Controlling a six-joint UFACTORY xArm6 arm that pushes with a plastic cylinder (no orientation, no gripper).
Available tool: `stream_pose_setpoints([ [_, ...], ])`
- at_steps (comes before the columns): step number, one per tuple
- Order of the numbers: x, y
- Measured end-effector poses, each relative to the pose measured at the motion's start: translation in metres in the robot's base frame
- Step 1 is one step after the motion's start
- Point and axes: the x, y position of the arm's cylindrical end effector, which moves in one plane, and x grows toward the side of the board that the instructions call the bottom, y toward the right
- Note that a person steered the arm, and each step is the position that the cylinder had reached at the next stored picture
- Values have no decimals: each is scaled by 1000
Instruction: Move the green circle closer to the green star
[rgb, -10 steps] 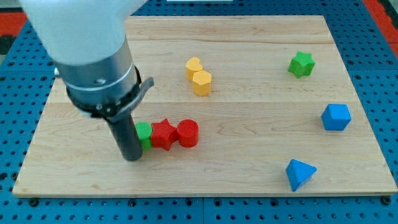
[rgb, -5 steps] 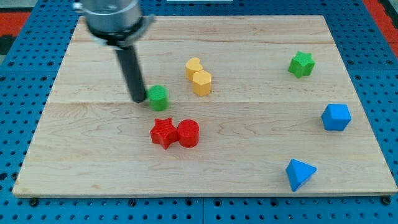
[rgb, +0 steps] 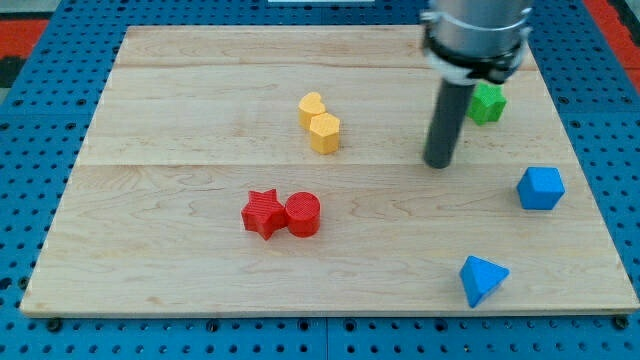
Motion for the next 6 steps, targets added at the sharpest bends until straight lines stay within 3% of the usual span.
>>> stream_pose_setpoints([
  [1,-20,36],
  [2,-16,3],
  [3,-37,-32],
  [5,-52,11],
  [6,-52,6],
])
